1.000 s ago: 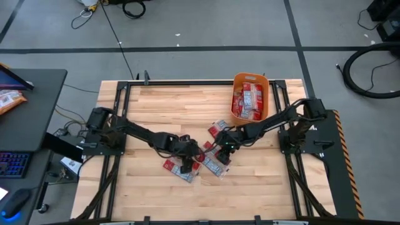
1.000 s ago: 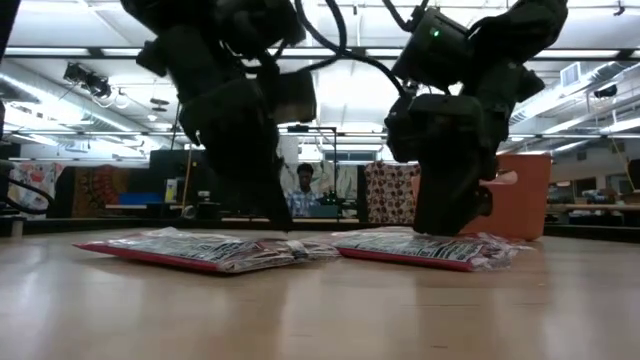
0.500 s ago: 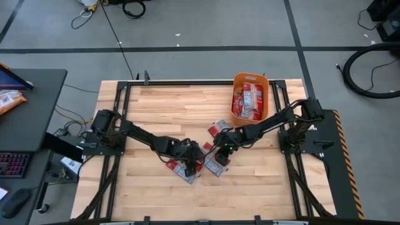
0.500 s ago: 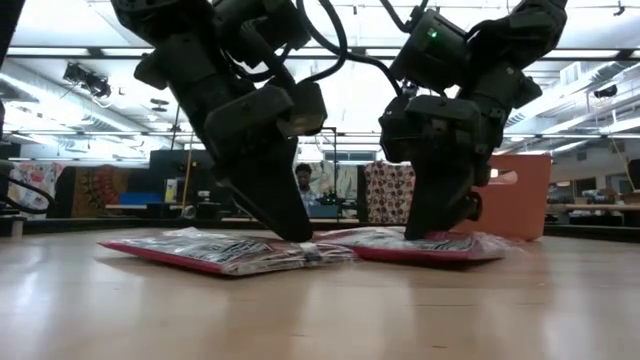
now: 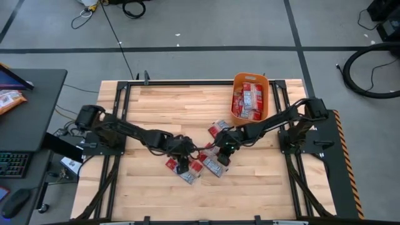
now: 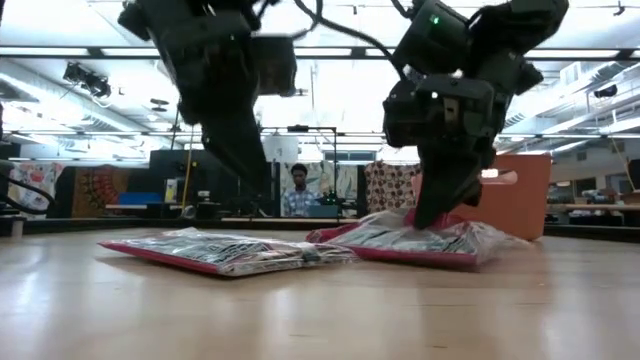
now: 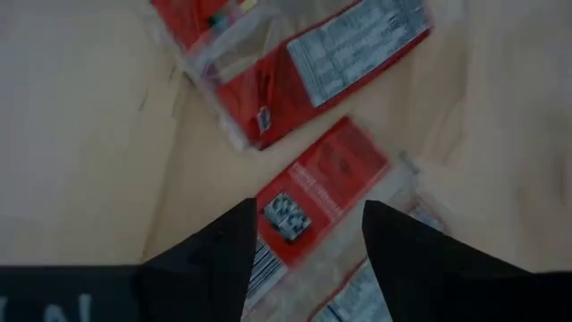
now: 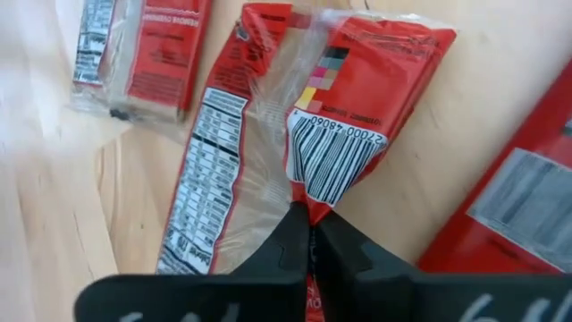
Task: Sort popcorn bags into baskets
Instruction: Put the red popcorn bag into the orange bin
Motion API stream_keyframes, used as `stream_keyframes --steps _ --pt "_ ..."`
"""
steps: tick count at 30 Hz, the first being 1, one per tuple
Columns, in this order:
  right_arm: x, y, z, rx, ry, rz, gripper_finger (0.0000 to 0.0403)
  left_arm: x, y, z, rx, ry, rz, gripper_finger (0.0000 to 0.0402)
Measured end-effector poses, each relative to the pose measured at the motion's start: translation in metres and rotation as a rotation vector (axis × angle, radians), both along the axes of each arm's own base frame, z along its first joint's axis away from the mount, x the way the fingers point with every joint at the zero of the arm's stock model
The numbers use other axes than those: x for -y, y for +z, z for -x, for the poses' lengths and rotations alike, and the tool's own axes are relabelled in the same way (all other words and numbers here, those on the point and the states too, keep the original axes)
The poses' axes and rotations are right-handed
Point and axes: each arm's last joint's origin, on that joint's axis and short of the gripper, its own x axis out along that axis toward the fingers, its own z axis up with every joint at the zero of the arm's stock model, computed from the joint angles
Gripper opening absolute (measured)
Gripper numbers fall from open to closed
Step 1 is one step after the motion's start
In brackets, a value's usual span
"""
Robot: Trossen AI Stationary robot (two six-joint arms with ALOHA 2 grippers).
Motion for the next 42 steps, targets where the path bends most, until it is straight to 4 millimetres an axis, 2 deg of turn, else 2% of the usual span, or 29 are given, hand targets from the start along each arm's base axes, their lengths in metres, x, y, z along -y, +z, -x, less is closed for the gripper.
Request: stream_keyframes --steps 9,19,25,32,37,42 --pt "0.010 0.042 0.003 -0.027 0.020 0.106 0.0012 -0.004 0.041 0.014 0.119 0.022 0.011 0.0208" --pt "0.048 0.104 0.020 0.046 -0.124 0.233 0.0012 -0.010 0.073 0.031 0.216 0.070 -0.009 0.0208" --pt "0.075 0.131 0.043 0.108 -0.245 0.266 0.0012 -0.014 0.076 0.031 0.239 0.093 -0.031 0.0208" --pt "0.096 0.160 0.076 0.175 -0.404 0.350 0.0012 -0.012 0.076 0.031 0.235 0.079 -0.012 0.0208" --pt "0.113 0.176 0.105 0.135 -0.552 0.415 0.0012 -0.012 0.076 0.031 0.236 0.076 -0.016 0.0208" --pt "0.133 0.189 0.125 0.029 -0.662 0.464 0.0012 -0.012 0.076 0.031 0.236 0.074 -0.017 0.0208"
